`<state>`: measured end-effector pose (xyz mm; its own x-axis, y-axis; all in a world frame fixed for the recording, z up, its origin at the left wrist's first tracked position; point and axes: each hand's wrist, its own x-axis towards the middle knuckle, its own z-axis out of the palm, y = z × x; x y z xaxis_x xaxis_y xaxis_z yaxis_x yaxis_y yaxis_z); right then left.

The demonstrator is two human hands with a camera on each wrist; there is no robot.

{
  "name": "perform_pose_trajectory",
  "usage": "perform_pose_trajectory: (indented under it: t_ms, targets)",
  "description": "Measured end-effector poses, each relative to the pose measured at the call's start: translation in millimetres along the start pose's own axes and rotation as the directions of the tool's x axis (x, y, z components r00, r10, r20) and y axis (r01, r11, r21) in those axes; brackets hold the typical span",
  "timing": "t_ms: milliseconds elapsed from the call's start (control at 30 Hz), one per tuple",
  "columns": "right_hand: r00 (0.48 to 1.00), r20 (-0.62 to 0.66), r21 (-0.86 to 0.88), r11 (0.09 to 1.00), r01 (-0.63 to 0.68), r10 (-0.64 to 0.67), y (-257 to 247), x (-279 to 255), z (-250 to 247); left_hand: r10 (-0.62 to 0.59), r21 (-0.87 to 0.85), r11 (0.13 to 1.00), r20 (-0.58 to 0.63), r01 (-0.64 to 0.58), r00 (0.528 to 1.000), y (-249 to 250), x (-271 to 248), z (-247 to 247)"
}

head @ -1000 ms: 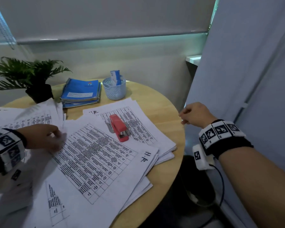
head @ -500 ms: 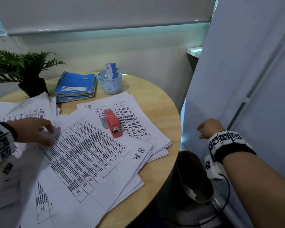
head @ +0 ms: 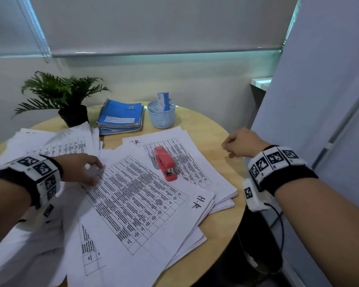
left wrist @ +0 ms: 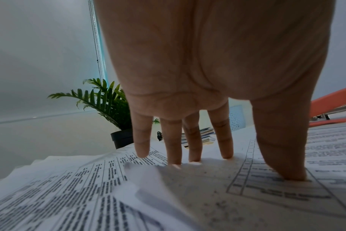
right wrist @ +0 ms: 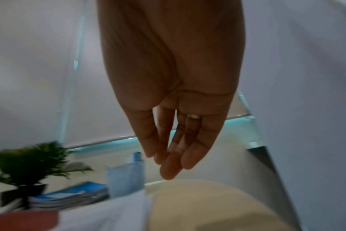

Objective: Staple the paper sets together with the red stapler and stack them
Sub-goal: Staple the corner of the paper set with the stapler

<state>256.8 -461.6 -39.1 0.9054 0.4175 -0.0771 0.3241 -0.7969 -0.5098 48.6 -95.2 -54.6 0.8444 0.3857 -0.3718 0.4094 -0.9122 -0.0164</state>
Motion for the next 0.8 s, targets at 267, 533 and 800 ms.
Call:
perform_pose_trajectory:
  t_ms: [267, 533, 800]
  targets:
    - [0.962, 0.271, -0.192, 0.977, 0.089, -0.034, -106.8, 7.0, 47.2, 0.070, 0.015, 0.997, 0.032, -0.070, 0.997, -7.0, -5.9, 0.6]
    - [0.921, 0.386, -0.226, 0.973, 0.053, 0.040, -165.3, 6.1, 94.3, 0.112, 0.089, 0.989, 0.037, -0.115, 0.993, -2.2, -7.7, 0.0]
    - [0.924, 0.375, -0.434, 0.867, 0.246, -0.074, -191.5, 2.8, 130.7, 0.199, 0.099, 0.975, 0.011, -0.199, 0.980, -1.9, -5.5, 1.4]
